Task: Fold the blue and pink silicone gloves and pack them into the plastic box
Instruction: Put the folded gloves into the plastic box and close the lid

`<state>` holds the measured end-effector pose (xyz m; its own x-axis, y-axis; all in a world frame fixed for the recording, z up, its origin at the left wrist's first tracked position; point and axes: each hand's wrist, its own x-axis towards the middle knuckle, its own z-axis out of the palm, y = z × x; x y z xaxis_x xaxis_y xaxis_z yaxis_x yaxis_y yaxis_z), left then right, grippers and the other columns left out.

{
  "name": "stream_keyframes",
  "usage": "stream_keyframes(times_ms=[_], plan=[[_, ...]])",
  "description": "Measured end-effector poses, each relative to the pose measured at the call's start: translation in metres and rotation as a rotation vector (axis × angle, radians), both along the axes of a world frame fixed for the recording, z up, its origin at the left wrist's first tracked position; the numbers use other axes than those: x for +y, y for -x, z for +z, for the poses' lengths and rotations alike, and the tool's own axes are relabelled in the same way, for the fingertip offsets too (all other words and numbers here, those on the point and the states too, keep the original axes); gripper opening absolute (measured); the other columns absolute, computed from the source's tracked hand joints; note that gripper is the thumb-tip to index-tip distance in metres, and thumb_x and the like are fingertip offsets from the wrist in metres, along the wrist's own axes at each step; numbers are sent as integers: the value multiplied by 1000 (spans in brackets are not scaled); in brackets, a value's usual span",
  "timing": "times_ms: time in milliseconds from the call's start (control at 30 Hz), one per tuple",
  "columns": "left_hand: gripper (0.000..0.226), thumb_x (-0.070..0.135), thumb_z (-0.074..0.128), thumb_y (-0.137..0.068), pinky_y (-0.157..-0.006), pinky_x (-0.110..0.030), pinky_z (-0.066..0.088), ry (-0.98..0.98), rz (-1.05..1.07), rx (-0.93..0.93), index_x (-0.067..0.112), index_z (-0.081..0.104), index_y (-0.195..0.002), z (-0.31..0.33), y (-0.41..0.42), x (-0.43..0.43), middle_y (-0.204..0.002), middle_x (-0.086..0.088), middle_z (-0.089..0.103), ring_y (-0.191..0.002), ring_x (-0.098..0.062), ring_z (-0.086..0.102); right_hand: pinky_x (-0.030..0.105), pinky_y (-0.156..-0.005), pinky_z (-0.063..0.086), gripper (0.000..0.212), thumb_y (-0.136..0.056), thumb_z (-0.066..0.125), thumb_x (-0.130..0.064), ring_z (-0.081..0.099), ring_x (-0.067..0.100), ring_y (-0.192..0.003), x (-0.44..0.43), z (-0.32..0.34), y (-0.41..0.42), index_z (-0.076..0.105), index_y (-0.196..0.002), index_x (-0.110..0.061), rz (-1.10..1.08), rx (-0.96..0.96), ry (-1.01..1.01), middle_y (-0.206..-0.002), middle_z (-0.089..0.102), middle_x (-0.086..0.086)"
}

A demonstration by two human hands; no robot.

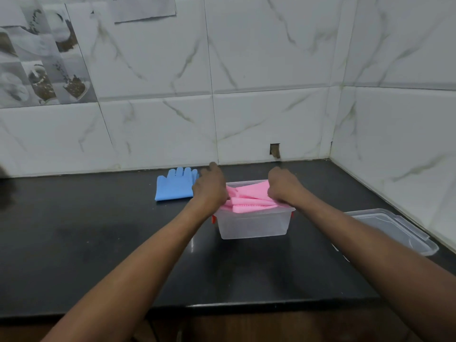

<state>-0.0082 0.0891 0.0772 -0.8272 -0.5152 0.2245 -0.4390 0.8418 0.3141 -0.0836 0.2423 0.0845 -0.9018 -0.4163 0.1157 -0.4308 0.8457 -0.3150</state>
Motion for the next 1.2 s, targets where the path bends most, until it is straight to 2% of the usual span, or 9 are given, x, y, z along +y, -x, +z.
stream_keyframes(times_ms=[67,200,300,400,600,833,900,1033,1200], plan=[[52,7,60,-85,-89,-47,45,115,-38,-39,8,38,-133,-5,1,2,-129,-17,48,-112,-36,55,30,-65,42,5,-87,51,5,63,31,-91,-3,-3,-1,55,-87,2,15,33,-21,-93,59,14],[40,25,66,-88,-104,-48,34,264,-128,-56,18,54,-126,-1,4,-3,-130,-10,50,-124,-32,45,32,-70,42,34,-88,51,5,62,36,-102,-9,-9,0,47,-122,8,-33,12,16,-112,63,21],[25,27,66,-90,-89,-33,41,132,-443,167,22,69,-114,13,5,-4,-117,-5,54,-104,-20,52,34,-70,41,37,-88,52,4,61,36,-102,-11,-13,3,43,-124,6,-63,14,44,-112,62,22],[31,38,65,-91,-76,-22,40,43,-736,-125,21,72,-115,16,6,-1,-113,1,65,-91,-10,55,37,-73,46,41,-88,58,1,61,36,-102,-12,-19,1,43,-126,1,-91,62,65,-113,63,20],[48,43,60,-93,-94,-27,39,80,-652,-378,18,59,-134,8,26,-2,-135,-1,61,-117,-20,57,33,-61,38,20,-91,57,-2,49,24,-74,-10,-21,2,54,-110,-7,-47,143,-45,-100,64,13],[38,21,51,-99,-106,-40,45,161,-630,-573,20,57,-137,-7,42,8,-133,-2,62,-116,-23,58,32,-65,41,12,-88,52,2,60,31,-87,-10,-19,1,53,-92,-9,5,138,-200,-103,66,15],[37,35,52,-98,-98,-33,48,78,-655,-559,20,63,-130,4,39,0,-122,1,67,-106,-16,61,33,-65,42,11,-89,52,0,61,30,-88,-9,-19,3,57,-96,-8,6,134,-211,-103,66,14],[28,36,62,-92,-60,-23,36,149,-600,-360,14,73,-79,17,32,-24,-67,10,58,-62,-8,49,29,-59,40,6,-91,52,-3,53,19,-66,-8,-14,11,54,-92,-9,53,83,-282,-99,65,13],[19,18,76,-79,-71,-32,57,391,-570,-498,16,79,-98,8,33,-11,-86,0,74,-81,-19,67,32,-68,45,25,-92,48,-3,64,29,-94,-11,-12,10,62,-112,-4,100,136,-418,-113,66,13]])
